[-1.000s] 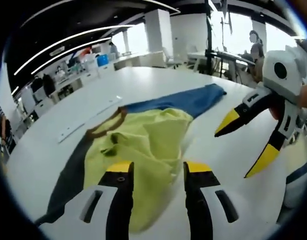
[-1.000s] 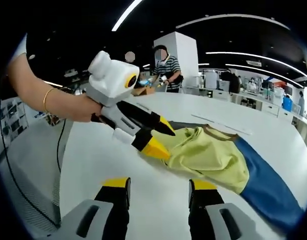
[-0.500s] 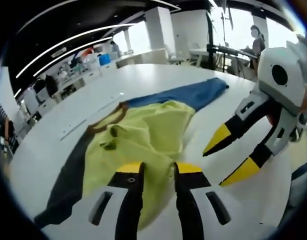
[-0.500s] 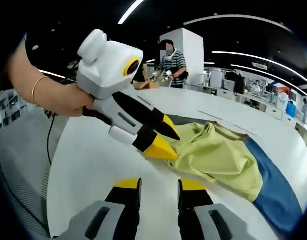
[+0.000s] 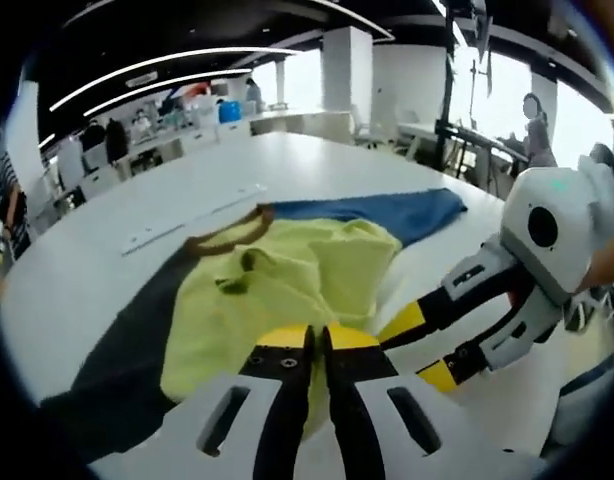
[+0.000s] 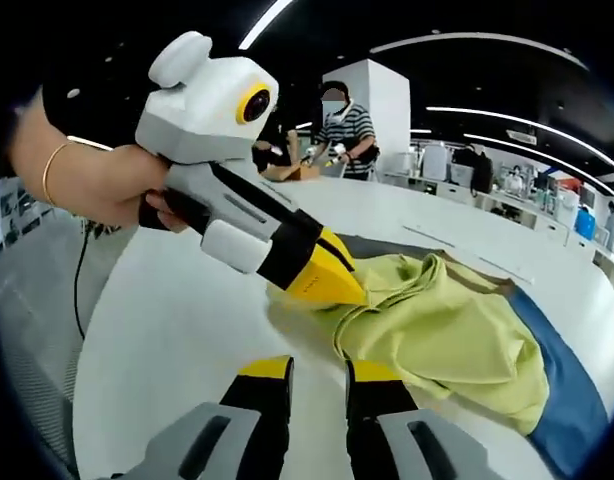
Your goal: Fold the garment on the visible template until the final outline fits inside the template.
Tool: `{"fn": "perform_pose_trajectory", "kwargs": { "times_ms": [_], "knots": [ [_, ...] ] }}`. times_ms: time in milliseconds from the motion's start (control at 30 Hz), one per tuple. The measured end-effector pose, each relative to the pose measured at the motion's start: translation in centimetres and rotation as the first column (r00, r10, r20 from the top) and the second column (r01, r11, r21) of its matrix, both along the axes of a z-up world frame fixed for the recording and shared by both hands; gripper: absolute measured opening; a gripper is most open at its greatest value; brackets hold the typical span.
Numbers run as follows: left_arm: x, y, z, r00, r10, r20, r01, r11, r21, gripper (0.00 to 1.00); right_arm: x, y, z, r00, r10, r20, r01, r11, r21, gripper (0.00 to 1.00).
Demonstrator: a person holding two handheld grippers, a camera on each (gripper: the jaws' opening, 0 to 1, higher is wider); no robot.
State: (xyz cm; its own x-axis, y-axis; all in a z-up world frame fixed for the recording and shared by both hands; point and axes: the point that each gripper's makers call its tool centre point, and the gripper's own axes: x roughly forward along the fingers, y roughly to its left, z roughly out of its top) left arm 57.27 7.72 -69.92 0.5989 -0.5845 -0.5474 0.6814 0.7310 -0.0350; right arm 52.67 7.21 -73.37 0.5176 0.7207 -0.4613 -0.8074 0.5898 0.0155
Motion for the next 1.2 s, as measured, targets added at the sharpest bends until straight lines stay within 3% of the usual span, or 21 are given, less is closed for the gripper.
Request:
{"fn": "perform_pose_trajectory", "kwargs": {
  "times_ms": [533, 667, 733, 1200],
  "knots": [
    [0.4, 1.5, 1.2, 0.999, 0.046, 0.011, -0.045, 0.998, -0.035, 0.01, 1.7, 0.8, -0.8, 0.999, -0.041, -0.02, 0.041, 0.999, 0.018, 0.05],
    [0.2, 1.8, 1.5, 0.999, 0.047, 0.01, -0.046, 0.998, -0.041, 0.01, 1.9, 0.9, -0.9, 0.996, -0.065, -0.061, 0.069, 0.996, 0.061, 0.0],
    [0.1, 2.1, 1.8, 0.999, 0.052, 0.017, -0.051, 0.998, -0.039, 0.01, 2.0, 0.8, -0.7, 0.997, -0.062, -0.054, 0.065, 0.996, 0.057, 0.0],
    [0.5, 5.6, 4.7, 0.99, 0.129, 0.053, -0.122, 0.986, -0.115, 0.01, 1.3, -0.9, 3.6, 0.995, -0.074, -0.067, 0.082, 0.989, 0.124, 0.0]
  ]
}}
